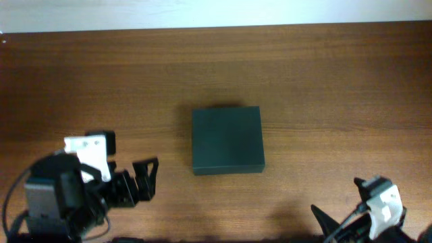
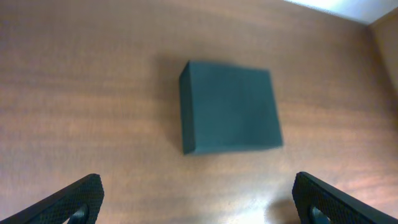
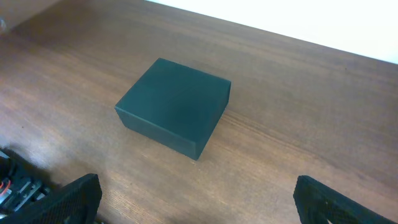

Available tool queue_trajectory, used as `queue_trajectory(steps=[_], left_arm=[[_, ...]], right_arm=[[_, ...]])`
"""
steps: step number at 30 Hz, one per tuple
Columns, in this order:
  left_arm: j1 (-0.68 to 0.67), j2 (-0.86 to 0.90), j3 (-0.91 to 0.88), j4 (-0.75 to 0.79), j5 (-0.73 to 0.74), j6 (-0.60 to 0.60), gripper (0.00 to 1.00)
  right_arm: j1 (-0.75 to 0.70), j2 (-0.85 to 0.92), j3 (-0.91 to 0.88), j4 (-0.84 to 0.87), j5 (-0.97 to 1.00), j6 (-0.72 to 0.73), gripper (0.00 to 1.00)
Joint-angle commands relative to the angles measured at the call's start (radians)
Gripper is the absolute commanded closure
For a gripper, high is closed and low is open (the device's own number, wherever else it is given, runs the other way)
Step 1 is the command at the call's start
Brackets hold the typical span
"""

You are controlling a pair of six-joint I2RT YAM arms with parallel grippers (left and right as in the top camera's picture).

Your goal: Pack container

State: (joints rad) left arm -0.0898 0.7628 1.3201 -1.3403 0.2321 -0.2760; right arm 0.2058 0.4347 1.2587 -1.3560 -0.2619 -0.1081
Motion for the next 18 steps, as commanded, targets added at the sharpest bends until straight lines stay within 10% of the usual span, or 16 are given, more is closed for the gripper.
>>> queue_trajectory(steps=[1, 18], left_arm=[[-0.002, -0.067, -0.115, 0.007, -0.020, 0.000, 0.01], [-0.002, -0.140, -0.216, 0.038, -0.019, 0.001, 0.01]], right_arm=[[0.003, -0.044, -0.023, 0.013, 0.011, 0.035, 0.01], [0.003, -0.050, -0.024, 0.008, 0.012, 0.035, 0.01]])
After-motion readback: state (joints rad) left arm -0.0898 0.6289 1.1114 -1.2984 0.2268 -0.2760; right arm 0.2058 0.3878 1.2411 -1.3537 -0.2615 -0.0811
